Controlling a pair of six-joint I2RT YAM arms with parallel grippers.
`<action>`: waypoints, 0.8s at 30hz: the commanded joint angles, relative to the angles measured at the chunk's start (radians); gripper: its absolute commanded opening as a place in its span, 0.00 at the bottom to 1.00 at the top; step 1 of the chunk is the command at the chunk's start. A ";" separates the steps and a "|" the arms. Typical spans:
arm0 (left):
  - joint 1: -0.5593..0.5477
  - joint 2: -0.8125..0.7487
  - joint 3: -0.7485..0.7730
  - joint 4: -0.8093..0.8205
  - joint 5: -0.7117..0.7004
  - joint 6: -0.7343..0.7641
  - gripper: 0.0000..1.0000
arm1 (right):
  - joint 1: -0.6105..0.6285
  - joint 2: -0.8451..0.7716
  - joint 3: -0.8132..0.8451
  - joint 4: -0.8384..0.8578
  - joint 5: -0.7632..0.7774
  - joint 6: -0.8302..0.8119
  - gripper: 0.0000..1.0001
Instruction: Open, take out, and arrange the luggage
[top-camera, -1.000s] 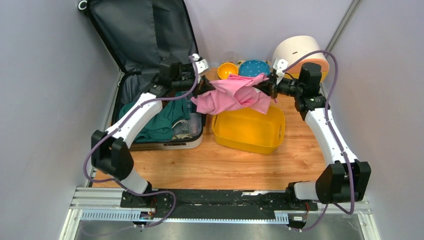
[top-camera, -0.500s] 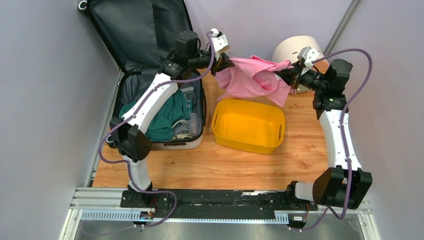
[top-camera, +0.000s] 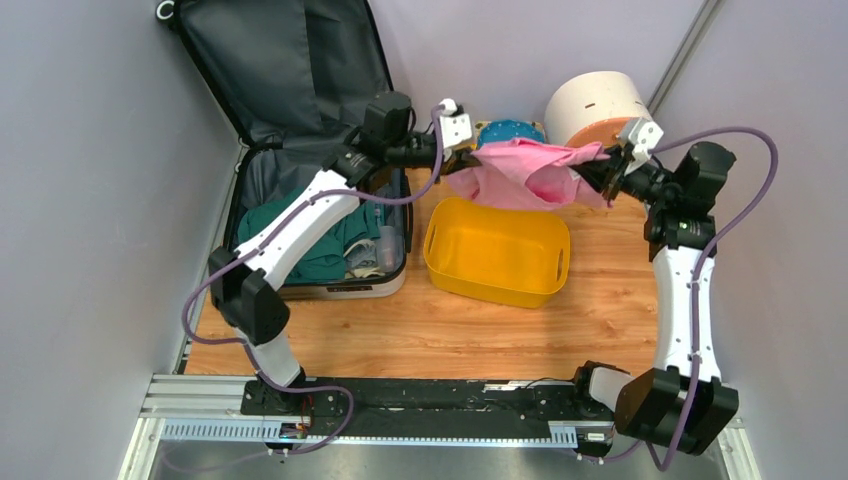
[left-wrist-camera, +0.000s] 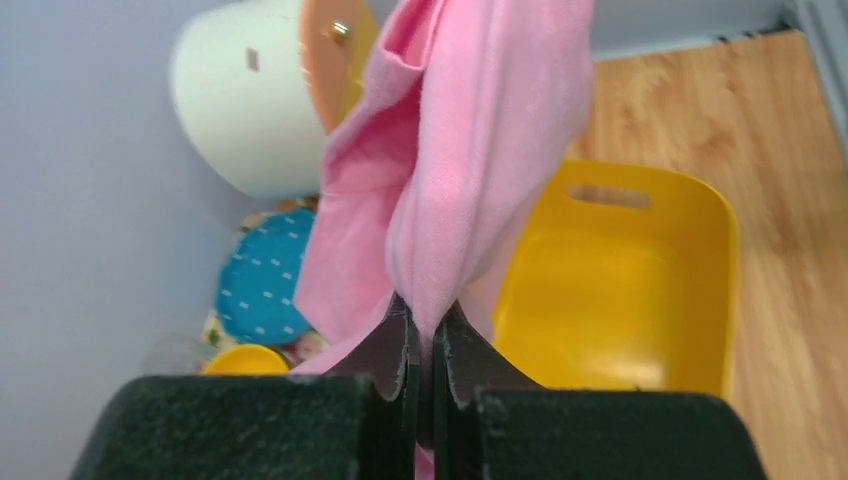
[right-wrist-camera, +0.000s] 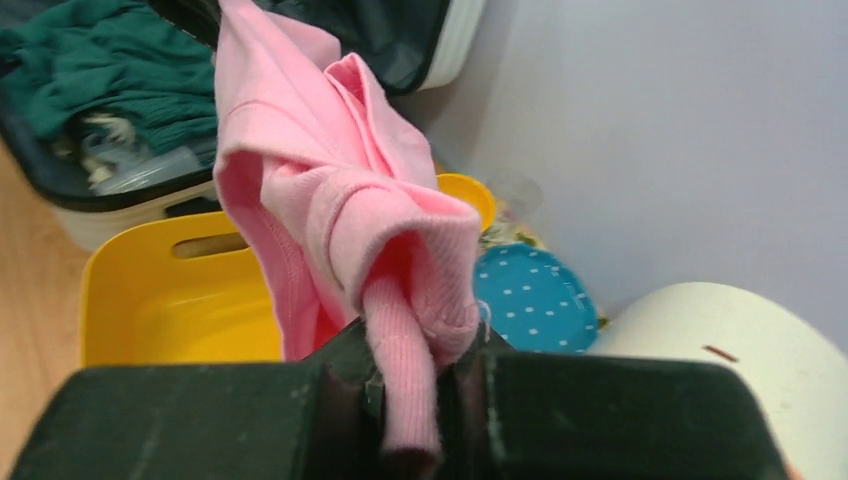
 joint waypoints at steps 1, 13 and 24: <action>0.026 -0.215 -0.218 -0.089 0.062 0.127 0.00 | -0.010 -0.073 -0.126 -0.185 -0.051 -0.206 0.00; 0.025 -0.320 -0.502 -0.252 0.096 0.111 0.00 | 0.033 -0.116 -0.302 -0.619 -0.023 -0.533 0.00; 0.017 -0.337 -0.479 -0.403 0.218 0.116 0.00 | 0.036 -0.038 -0.192 -1.143 -0.051 -0.954 0.00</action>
